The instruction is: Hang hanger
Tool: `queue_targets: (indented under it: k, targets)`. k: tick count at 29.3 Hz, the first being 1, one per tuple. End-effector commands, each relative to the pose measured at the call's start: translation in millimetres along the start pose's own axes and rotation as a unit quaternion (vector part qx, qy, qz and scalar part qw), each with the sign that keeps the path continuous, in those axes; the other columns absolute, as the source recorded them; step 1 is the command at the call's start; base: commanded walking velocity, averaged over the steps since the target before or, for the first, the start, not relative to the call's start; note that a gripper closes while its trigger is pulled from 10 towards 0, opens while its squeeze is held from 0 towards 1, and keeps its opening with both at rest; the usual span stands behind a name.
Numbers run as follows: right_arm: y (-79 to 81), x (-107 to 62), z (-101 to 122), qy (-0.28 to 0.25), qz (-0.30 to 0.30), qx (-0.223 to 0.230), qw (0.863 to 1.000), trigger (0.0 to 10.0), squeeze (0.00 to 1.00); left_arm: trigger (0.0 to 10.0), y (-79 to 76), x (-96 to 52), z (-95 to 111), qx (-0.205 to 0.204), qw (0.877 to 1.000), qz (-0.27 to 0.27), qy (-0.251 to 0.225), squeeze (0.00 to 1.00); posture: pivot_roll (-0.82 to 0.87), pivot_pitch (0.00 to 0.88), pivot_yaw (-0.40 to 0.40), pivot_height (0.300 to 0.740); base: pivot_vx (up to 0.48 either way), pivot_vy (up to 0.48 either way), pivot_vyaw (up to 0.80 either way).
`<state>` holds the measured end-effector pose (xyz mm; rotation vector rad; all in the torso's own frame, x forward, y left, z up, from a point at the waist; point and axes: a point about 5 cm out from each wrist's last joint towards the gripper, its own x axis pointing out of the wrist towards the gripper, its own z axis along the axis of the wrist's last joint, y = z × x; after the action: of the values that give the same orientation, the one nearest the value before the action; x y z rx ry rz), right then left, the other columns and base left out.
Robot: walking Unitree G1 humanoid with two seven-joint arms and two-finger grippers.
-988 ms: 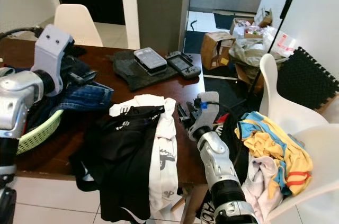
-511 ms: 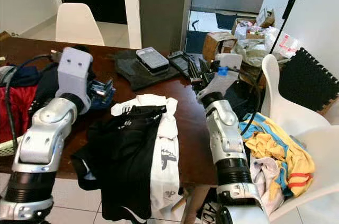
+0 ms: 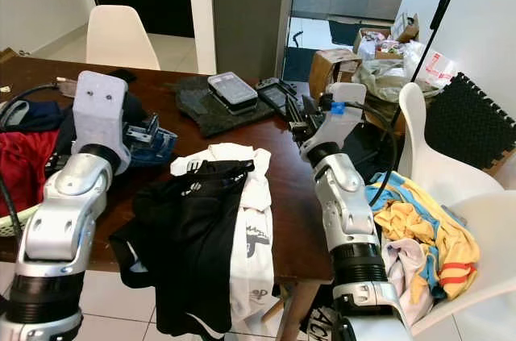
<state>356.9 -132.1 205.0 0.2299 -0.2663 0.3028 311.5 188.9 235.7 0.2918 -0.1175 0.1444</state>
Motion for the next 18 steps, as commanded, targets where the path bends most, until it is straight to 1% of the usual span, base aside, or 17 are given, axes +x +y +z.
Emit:
queue_targets:
  k: [1, 4, 7, 18]
  targets:
    - [-3.0, -1.5, 1, 0.004, -0.006, -0.001, 1.000, 10.0, 0.00, 10.0, 2.7, -0.4, 1, 0.003, 1.000, 0.012, 0.002, 0.00, 0.03, 0.000, -0.073, 0.740, 0.000, 0.371, 0.00]
    - [-4.1, -1.7, 0, 0.007, -0.008, 0.005, 1.000, 10.0, 0.00, 10.0, 7.0, 1.9, 4, 0.009, 1.000, 0.023, 0.001, 0.00, 0.04, 0.000, -0.071, 0.740, 0.000, 0.384, 0.00]
    - [-2.8, -2.4, -2, 0.010, -0.008, 0.008, 1.000, 10.0, 0.00, 10.0, 7.5, 2.7, 8, 0.005, 1.000, 0.023, -0.003, 0.00, 0.04, 0.000, -0.072, 0.740, 0.000, 0.433, 0.00]
    - [-0.9, -2.6, -4, 0.013, -0.006, 0.013, 1.000, 10.0, 0.00, 10.0, 11.2, 3.0, 12, 0.010, 1.000, 0.025, -0.004, 0.00, 0.05, 0.000, -0.066, 0.740, 0.000, 0.476, 0.00]
